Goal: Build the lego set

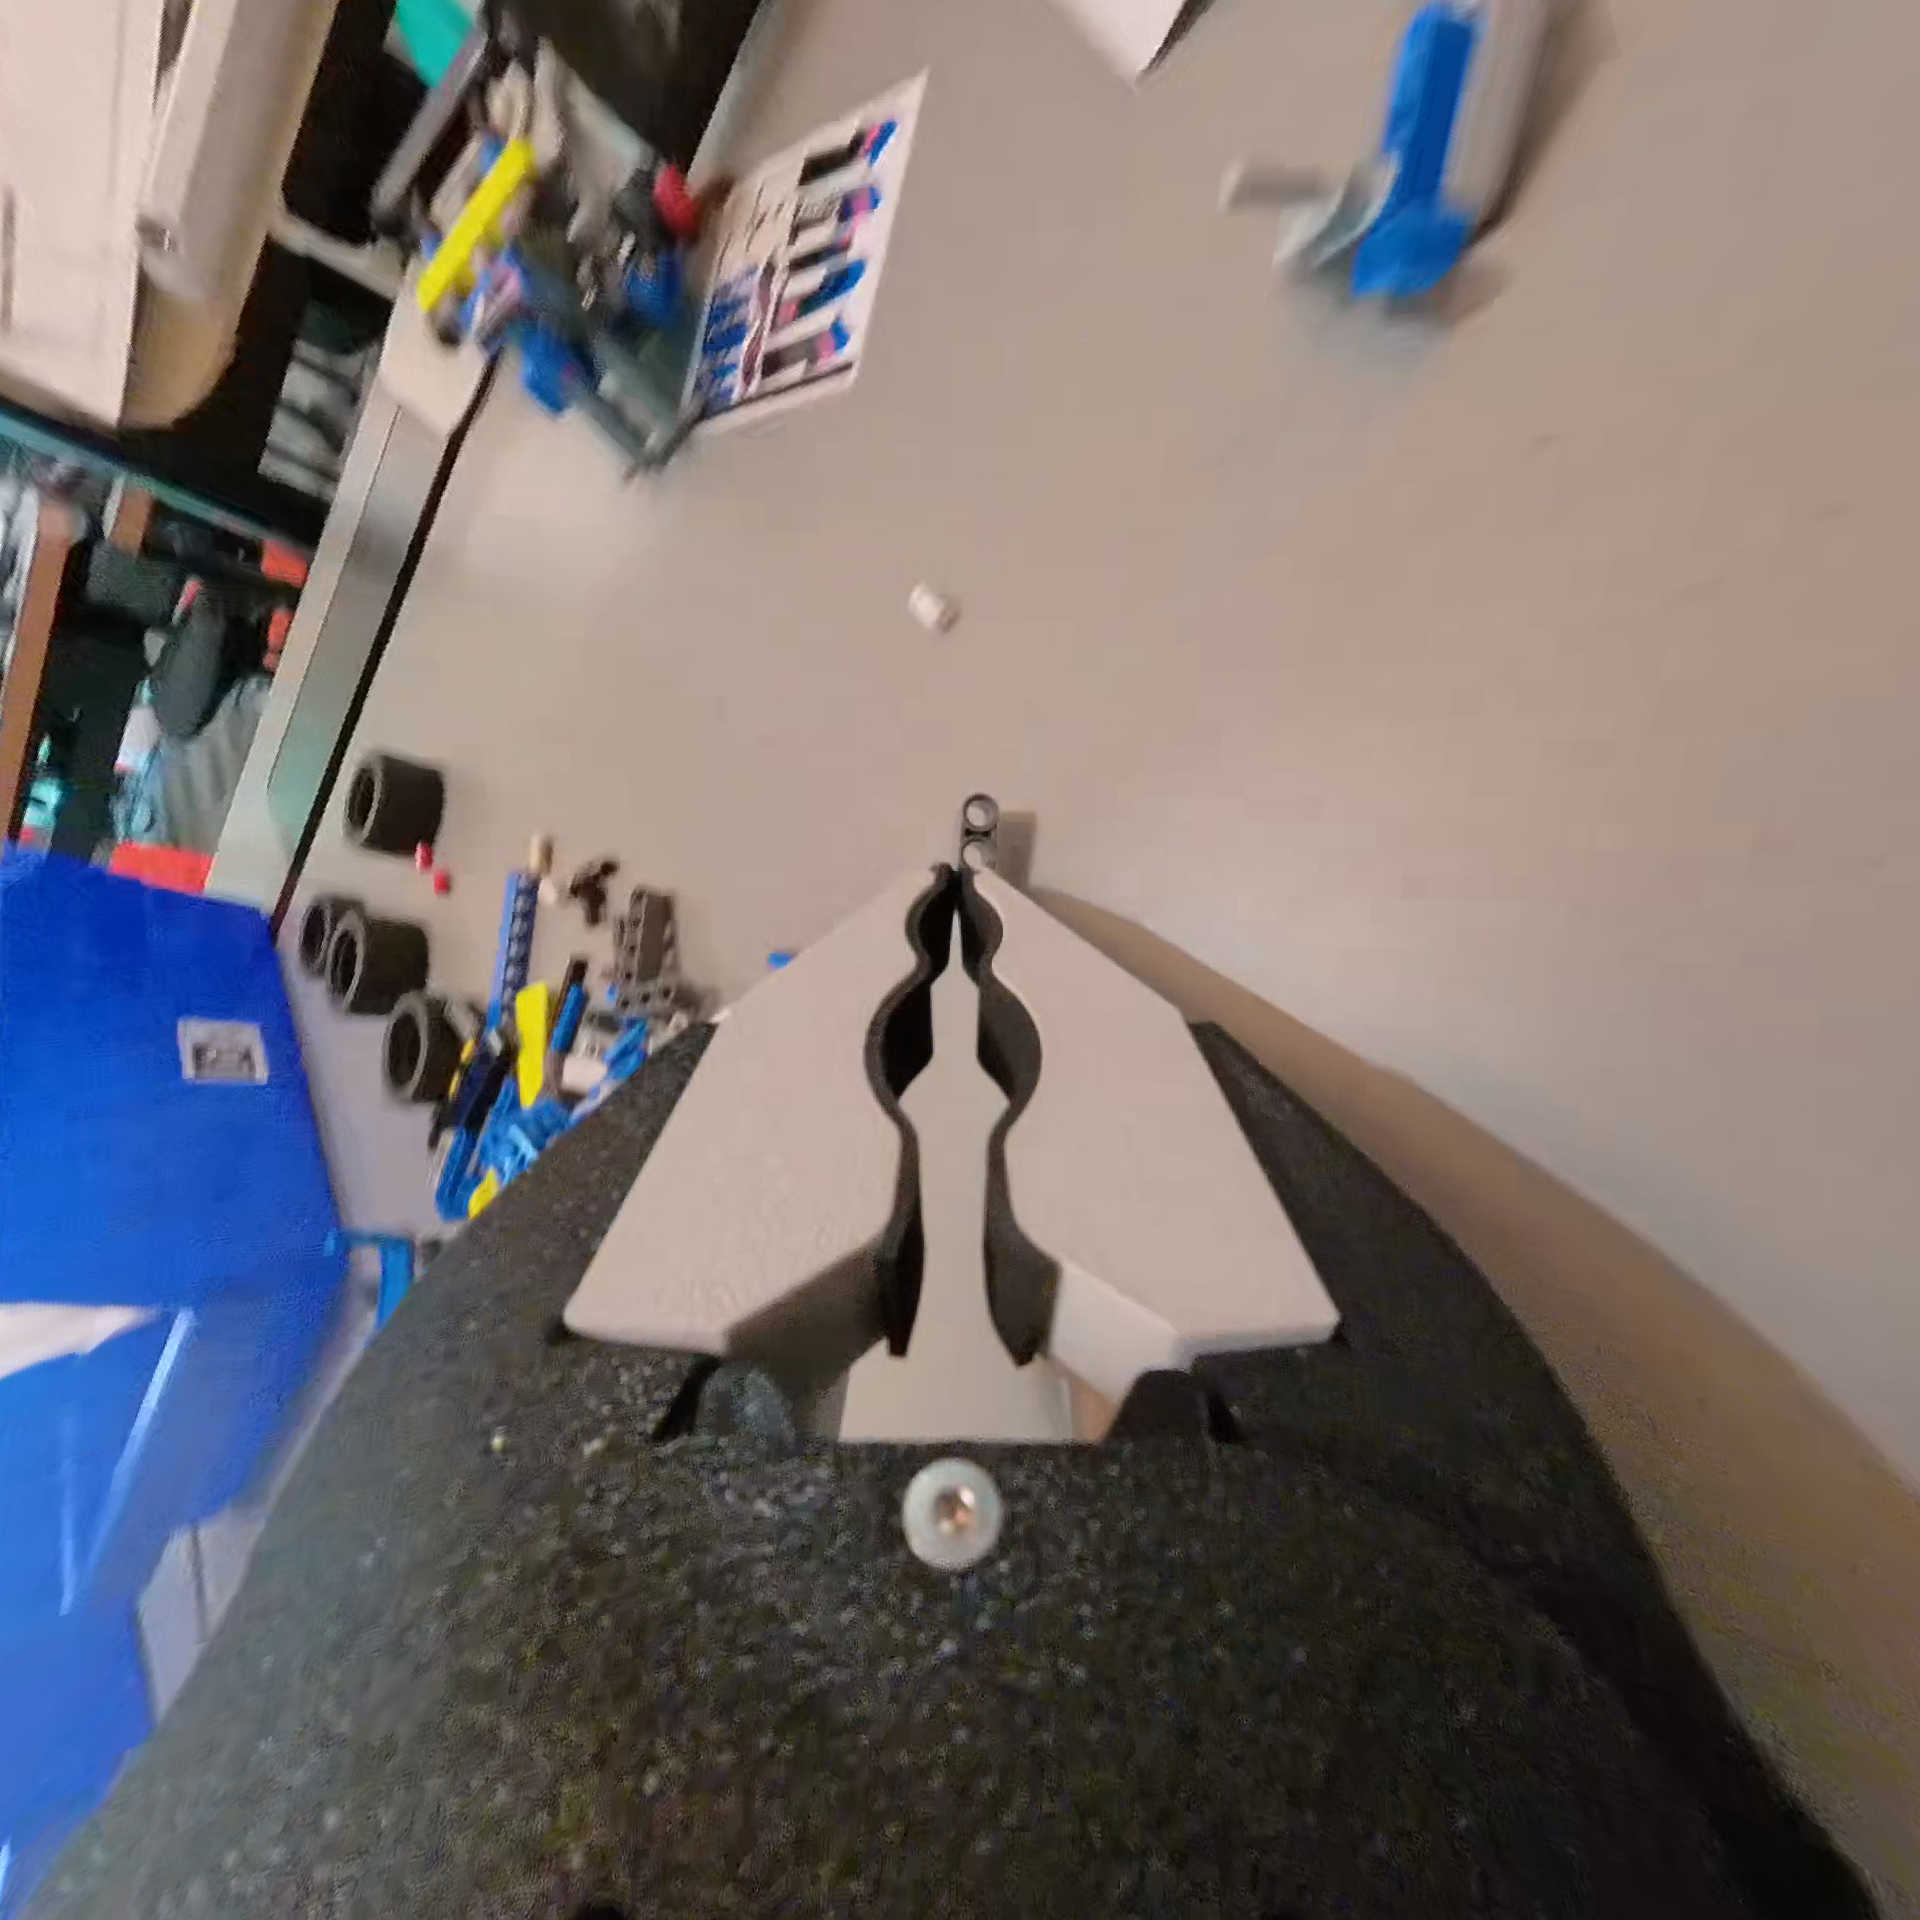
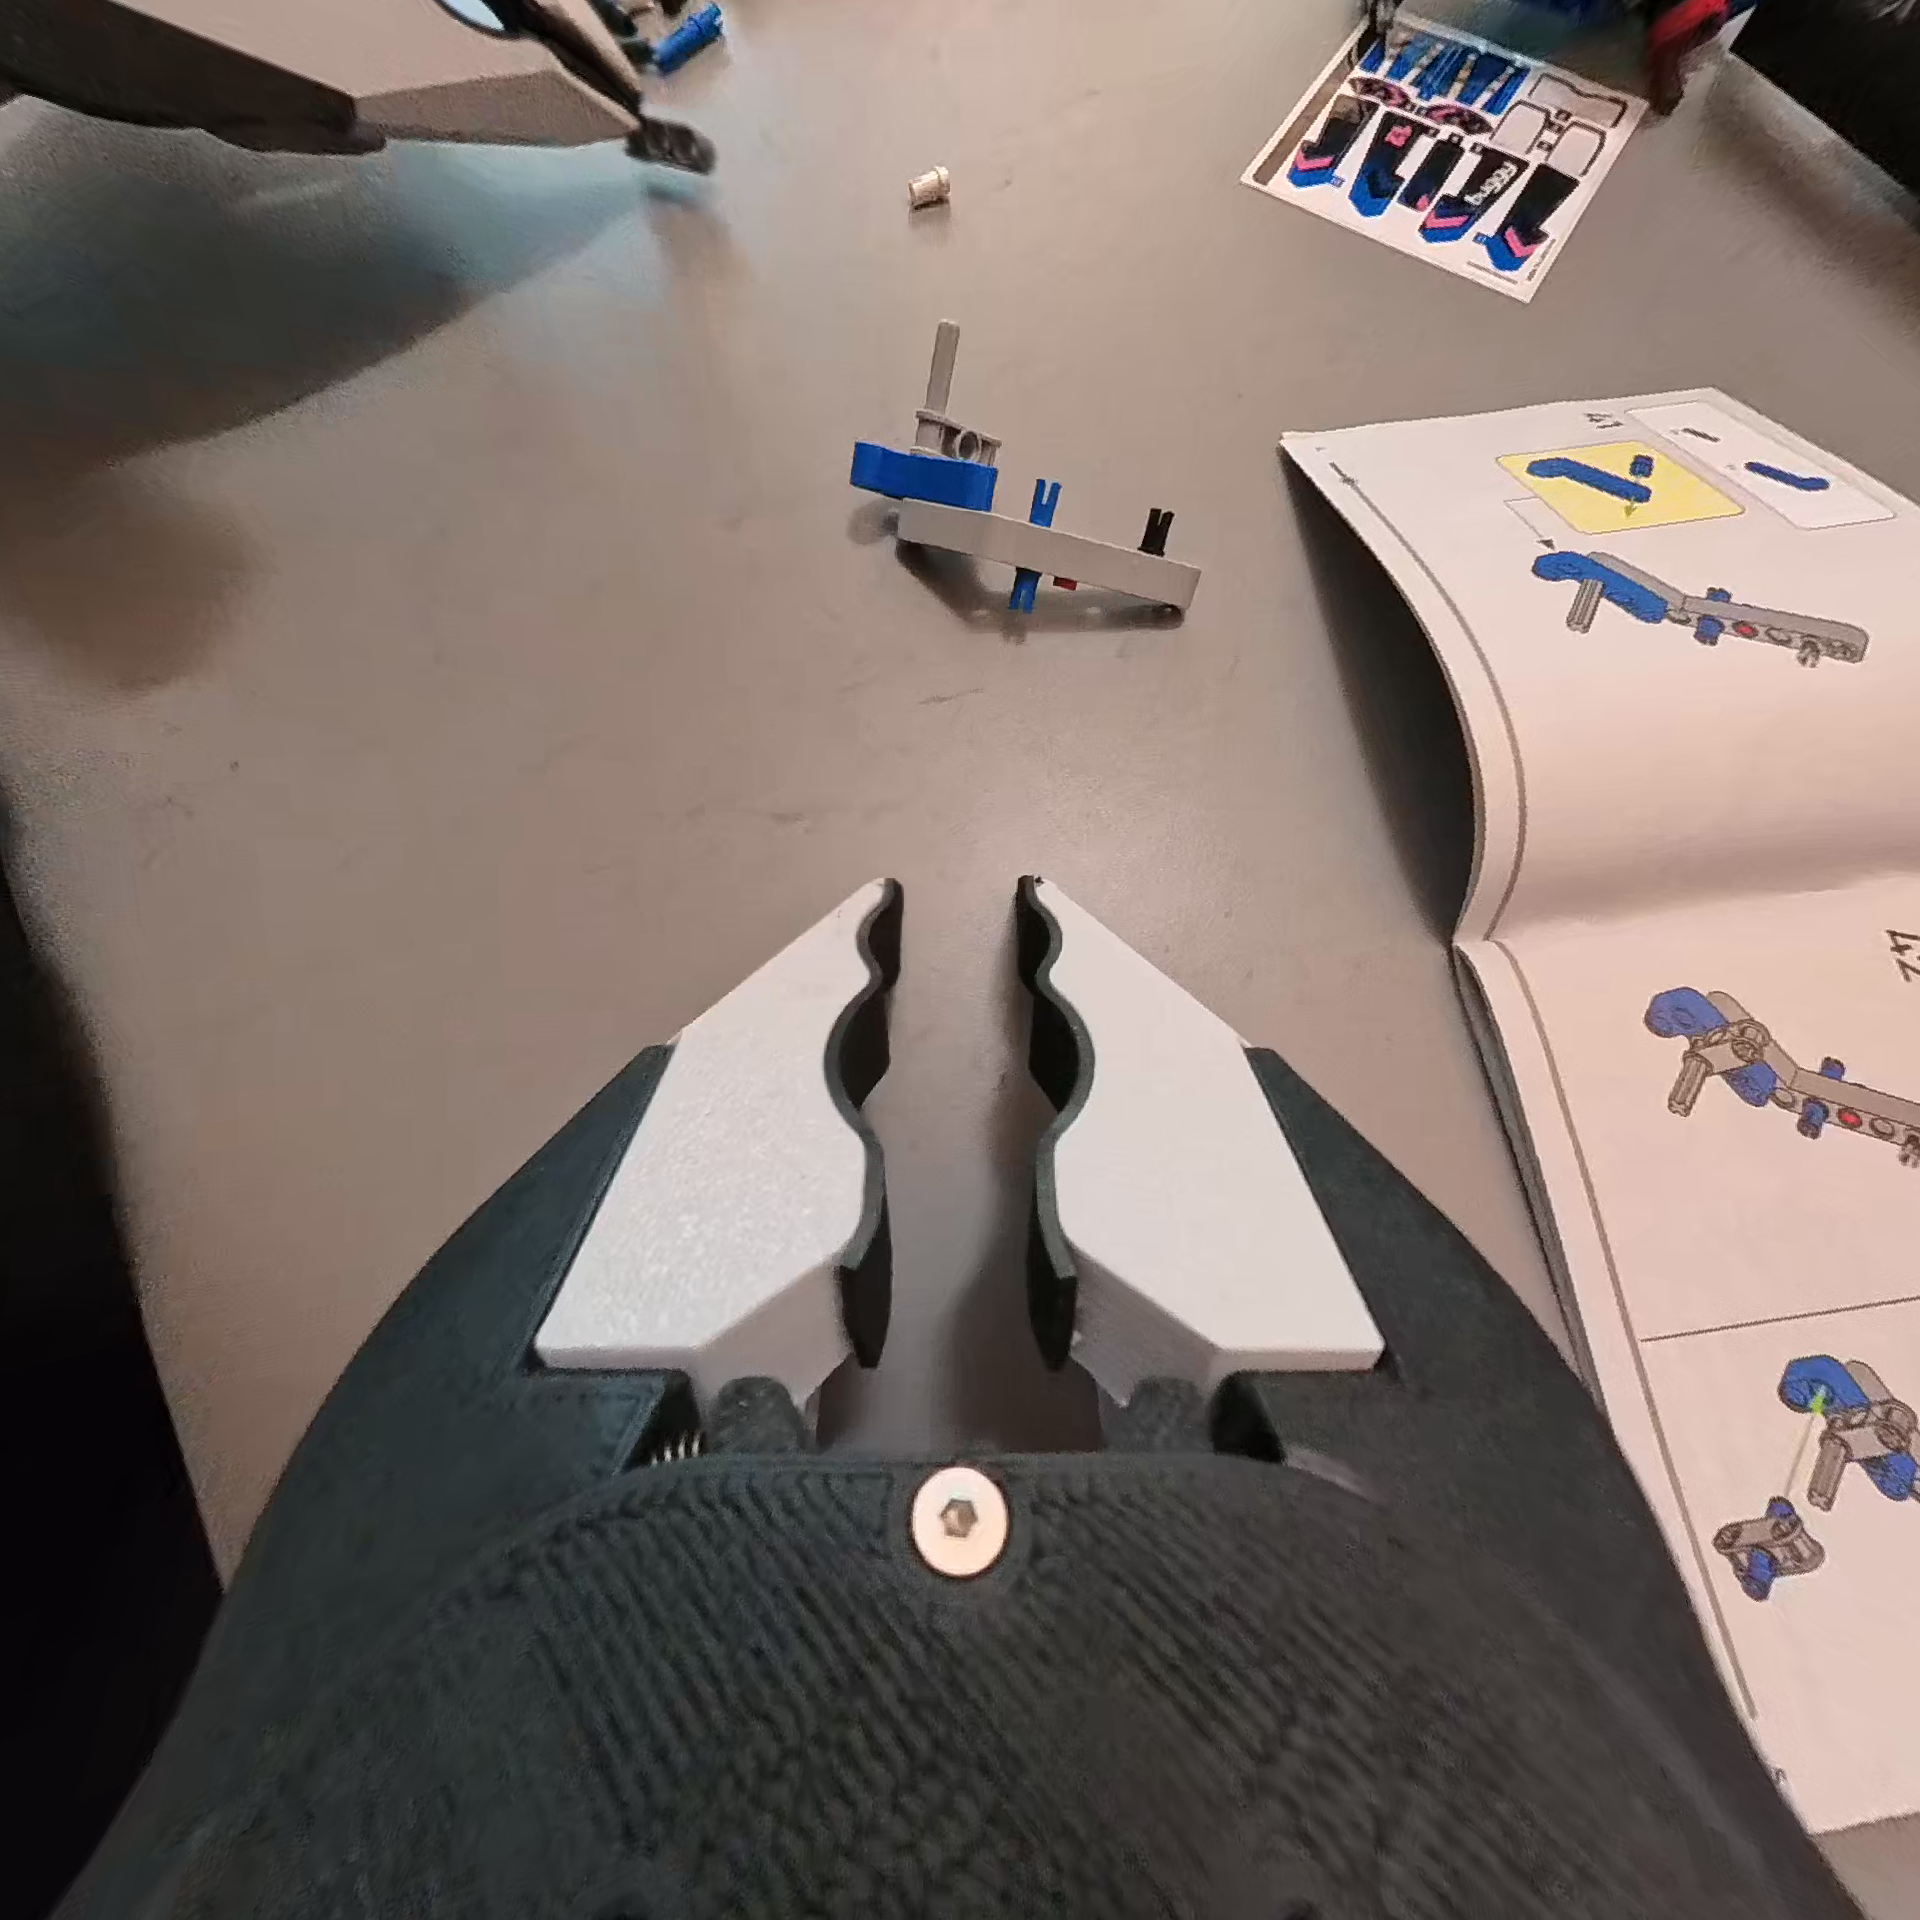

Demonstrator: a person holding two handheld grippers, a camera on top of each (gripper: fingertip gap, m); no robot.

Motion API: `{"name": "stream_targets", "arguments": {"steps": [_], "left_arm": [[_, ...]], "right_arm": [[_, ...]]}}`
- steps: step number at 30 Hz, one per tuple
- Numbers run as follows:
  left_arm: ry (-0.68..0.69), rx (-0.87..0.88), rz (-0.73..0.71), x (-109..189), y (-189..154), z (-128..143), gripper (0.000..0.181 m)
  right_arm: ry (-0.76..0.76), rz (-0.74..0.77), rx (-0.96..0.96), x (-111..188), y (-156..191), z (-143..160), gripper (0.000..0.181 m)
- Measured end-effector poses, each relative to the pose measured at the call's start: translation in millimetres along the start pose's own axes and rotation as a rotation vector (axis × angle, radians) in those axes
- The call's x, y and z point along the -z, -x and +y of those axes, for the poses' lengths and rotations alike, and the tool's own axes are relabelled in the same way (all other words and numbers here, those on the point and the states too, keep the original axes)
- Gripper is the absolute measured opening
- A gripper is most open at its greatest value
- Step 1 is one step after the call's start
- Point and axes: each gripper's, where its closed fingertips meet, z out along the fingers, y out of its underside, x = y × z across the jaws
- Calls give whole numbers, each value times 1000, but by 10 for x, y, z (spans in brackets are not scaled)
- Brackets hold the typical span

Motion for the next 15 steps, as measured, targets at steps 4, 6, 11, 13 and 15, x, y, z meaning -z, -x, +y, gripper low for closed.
{"name": "stream_targets", "arguments": {"steps": [4,6,11,13,15], "left_arm": [[0,68,-25,-7,89,146,0],[2,94,-21,-26,126,201,4],[-128,320,55,90,337,189,10],[-96,366,14,99,576,364,10],[-25,350,-50,66,802,613,11]], "right_arm": [[0,10,10,-1,-2,-1,20],[0,17,18,0,-1,0,20],[0,20,24,-1,0,-1,20],[0,18,20,-1,-2,0,20],[0,14,14,-2,-2,0,20]]}}
